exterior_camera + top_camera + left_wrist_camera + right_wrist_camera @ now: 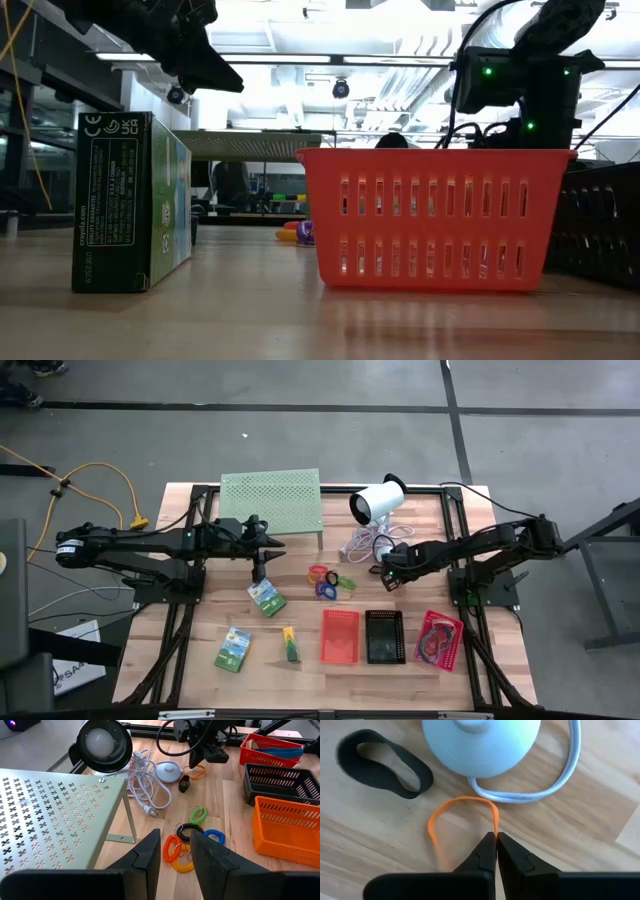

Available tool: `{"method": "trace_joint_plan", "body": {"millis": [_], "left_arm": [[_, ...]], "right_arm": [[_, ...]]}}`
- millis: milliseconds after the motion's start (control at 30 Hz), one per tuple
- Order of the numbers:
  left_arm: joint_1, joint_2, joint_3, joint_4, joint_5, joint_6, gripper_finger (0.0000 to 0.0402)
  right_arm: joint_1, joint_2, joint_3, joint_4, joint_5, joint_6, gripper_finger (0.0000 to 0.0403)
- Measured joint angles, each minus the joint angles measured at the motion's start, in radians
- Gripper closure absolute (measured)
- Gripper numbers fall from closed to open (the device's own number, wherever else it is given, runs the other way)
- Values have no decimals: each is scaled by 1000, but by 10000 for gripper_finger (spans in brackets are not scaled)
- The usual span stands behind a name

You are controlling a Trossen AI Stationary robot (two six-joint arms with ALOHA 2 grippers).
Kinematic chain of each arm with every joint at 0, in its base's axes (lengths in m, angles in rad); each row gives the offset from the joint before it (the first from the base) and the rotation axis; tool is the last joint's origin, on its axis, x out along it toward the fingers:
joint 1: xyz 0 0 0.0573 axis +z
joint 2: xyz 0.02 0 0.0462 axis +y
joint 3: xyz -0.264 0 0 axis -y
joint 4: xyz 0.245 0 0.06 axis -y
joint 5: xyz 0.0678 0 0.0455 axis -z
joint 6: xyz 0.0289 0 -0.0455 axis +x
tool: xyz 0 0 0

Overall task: Pick & Place Office Desk Supplies
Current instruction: Put the orange rubber band into the red basket

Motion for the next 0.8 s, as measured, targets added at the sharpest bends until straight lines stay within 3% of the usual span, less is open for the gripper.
{"method": "trace_joint_plan", "body": {"millis": [533,800], "left_arm": [[0,0,0,0,0,0,300],[0,0,0,0,0,0,300]], "right_arm": [[65,-402,0,-18,-1,-81,400],[89,-456,0,-19,-11,-121,400]]}}
